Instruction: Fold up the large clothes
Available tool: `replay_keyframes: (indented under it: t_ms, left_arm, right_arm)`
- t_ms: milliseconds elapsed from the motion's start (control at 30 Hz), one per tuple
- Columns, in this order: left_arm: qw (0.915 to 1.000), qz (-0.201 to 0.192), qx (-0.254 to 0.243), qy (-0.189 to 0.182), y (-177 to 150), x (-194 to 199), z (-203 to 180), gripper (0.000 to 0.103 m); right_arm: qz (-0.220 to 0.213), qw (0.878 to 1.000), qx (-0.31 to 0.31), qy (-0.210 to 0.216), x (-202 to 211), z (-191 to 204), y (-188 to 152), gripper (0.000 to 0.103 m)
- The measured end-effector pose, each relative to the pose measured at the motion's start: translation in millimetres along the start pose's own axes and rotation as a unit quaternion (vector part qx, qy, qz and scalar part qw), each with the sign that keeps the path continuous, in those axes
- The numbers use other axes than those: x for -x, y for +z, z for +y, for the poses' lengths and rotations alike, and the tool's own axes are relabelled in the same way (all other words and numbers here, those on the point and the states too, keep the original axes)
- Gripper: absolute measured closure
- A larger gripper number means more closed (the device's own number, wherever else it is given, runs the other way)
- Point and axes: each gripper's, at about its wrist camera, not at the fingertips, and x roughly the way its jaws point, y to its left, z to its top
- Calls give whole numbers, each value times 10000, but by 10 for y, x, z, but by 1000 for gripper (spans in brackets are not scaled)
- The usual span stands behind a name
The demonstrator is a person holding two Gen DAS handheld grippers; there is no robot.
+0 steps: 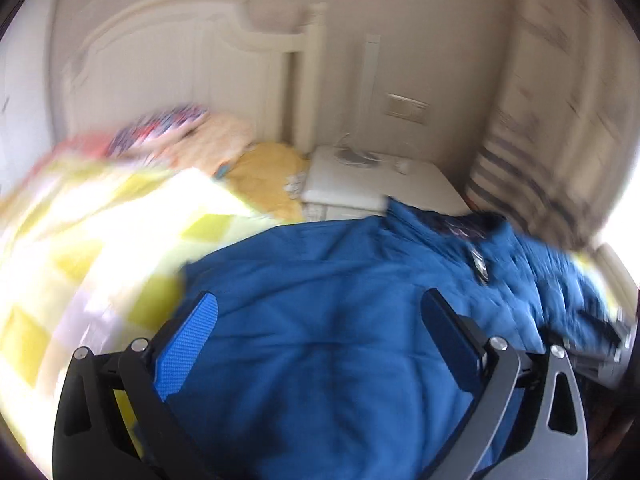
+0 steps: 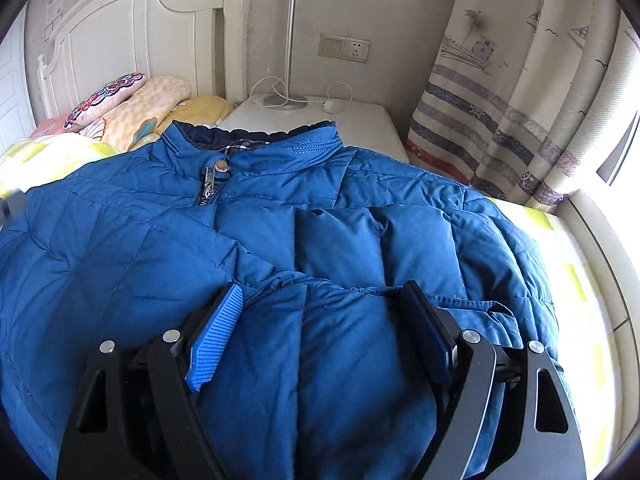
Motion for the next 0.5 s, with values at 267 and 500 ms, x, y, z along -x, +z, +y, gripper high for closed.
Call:
replay_keyframes:
  t_ms: [267,500]
  left_arm:
    - [9909,620,-944,730,-165,-363,-251,2]
    - [9914,695,-837,728,-175,-381,-184,2]
  right_arm:
    - [-32,9999,33,-125,15,3,0,21]
    - [-534,9964,-125,-650,218,-31,-41,17]
